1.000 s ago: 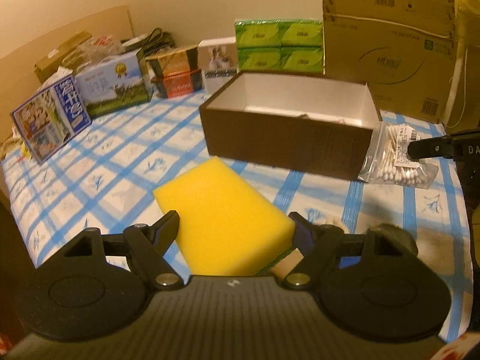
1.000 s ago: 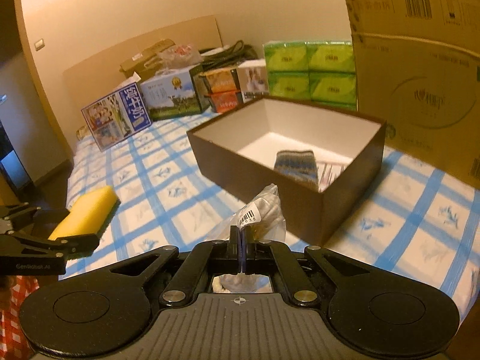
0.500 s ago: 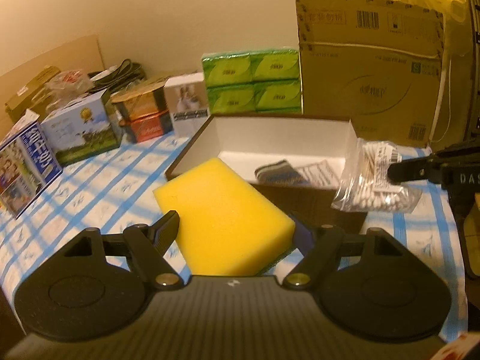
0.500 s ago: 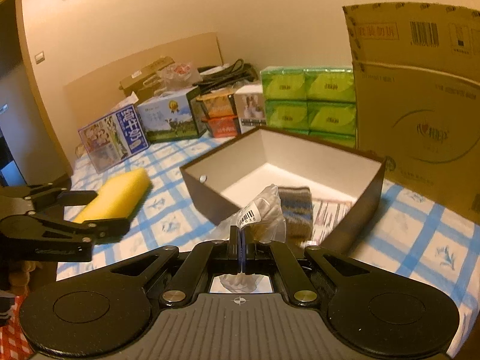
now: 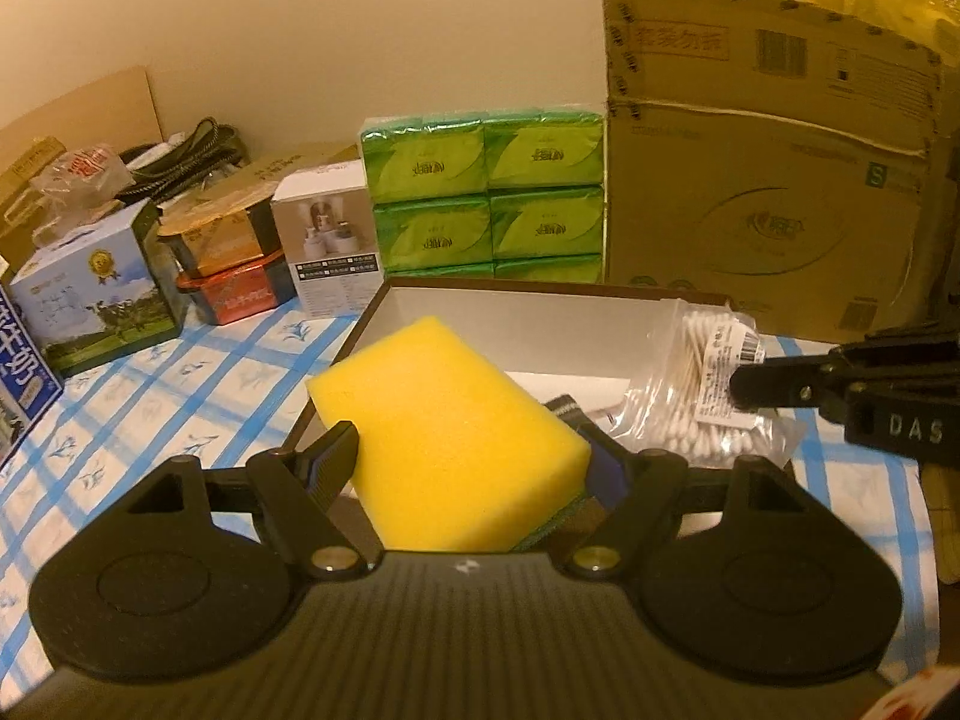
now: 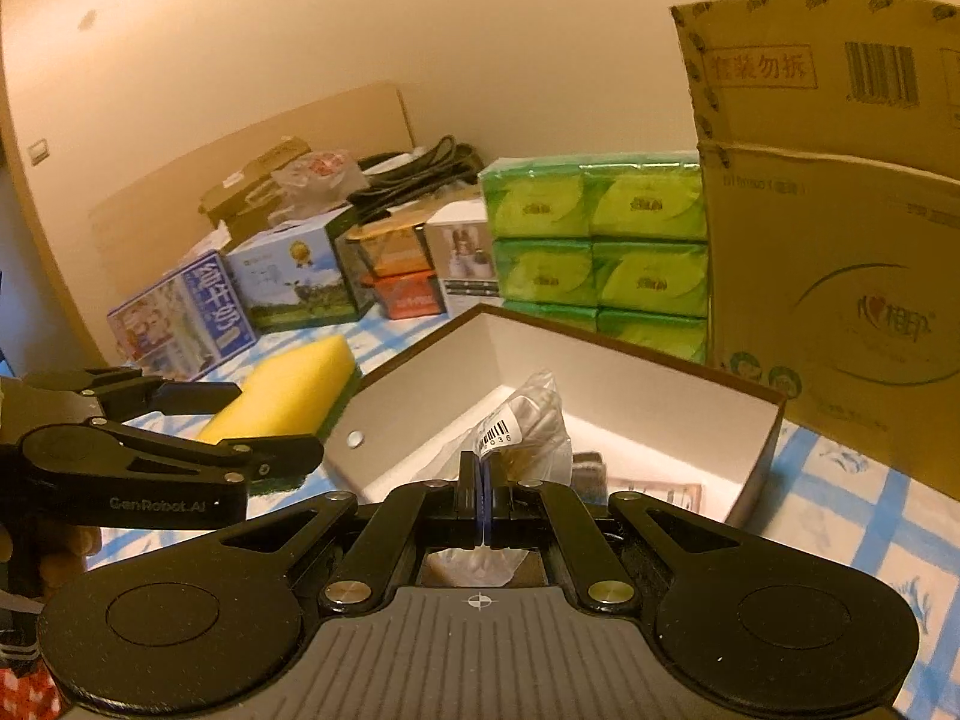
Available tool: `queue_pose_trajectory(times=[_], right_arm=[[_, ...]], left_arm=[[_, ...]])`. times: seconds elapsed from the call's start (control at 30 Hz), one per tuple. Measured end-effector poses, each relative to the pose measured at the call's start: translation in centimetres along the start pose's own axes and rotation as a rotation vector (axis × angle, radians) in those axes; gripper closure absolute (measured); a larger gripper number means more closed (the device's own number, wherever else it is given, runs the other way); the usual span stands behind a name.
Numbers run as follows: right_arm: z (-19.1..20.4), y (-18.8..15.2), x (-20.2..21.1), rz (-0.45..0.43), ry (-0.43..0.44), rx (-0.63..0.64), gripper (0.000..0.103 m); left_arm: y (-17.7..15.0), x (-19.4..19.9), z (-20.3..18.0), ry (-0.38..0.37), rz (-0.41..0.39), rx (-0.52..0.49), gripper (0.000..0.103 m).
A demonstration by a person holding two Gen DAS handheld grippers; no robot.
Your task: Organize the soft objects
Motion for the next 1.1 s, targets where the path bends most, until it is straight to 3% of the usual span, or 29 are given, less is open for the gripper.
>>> queue_pose_trajectory(times=[0.67,1.1], right_arm=[[-3.4,-0.4,-10.7,0.125,-0.063,-0.037,0.102],[-3.7,-0.9,-12.6,0.159,-0.052,-0.071,0.102]], left_arm=[[1.2,-12.0,3.5,0.041,0.139,0.061,0.022],[0.3,-13.5,5.2,0.057,0.183,0.090,0.021]])
Point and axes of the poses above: each gripper's, at about its wrist camera, not at the fingertips, and x roughly against the way its jaws point, z to its left, y to its top, the point moved 7 cm from there along -x, roughly the way its jaws point, and after that the axes turned 10 degrees about x, right-handed, at the moved point
